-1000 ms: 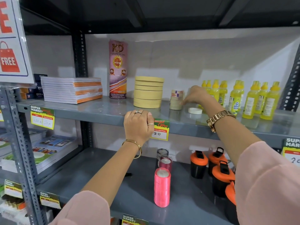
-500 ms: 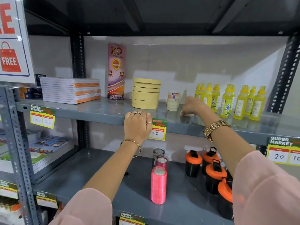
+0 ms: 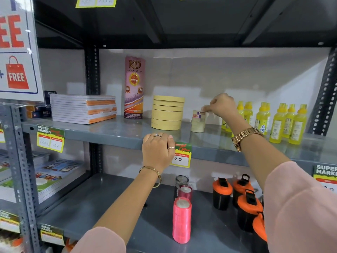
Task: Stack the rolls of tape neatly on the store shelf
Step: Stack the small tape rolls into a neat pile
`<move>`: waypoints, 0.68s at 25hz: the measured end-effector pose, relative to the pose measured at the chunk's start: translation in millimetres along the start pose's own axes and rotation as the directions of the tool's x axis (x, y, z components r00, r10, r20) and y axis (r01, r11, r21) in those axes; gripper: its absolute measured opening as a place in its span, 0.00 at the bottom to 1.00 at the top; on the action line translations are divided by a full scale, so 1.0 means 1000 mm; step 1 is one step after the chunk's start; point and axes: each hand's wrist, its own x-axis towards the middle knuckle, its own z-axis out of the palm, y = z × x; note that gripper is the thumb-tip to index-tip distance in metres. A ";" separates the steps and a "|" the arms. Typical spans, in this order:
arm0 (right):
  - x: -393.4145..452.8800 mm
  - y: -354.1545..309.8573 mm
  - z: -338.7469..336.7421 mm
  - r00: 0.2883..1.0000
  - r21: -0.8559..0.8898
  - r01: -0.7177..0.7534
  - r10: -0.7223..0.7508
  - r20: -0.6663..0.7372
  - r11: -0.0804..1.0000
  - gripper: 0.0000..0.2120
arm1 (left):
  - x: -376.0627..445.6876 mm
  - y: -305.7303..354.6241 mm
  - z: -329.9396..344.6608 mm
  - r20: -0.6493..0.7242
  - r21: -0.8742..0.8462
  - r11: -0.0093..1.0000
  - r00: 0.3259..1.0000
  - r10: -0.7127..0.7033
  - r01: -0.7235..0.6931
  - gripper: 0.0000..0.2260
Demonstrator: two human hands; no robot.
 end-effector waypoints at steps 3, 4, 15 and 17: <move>0.014 -0.009 0.008 0.999 0.060 -0.038 0.036 0.037 0.997 0.23 | 0.001 -0.001 0.002 -0.022 0.005 1.000 1.000 0.013 -0.013 0.18; 0.018 -0.011 0.011 0.997 0.071 -0.053 0.049 0.056 0.996 0.24 | 0.001 -0.001 0.003 -0.032 0.005 1.000 0.999 0.020 -0.019 0.18; 0.037 -0.009 0.028 0.995 0.073 -0.053 0.047 0.086 0.996 0.22 | 0.001 -0.006 0.008 -0.112 0.011 0.997 0.990 0.081 -0.080 0.16; 0.036 -0.008 0.028 0.995 0.080 -0.032 0.024 0.096 0.996 0.21 | 0.001 -0.006 0.007 -0.113 0.013 0.996 0.990 0.084 -0.083 0.16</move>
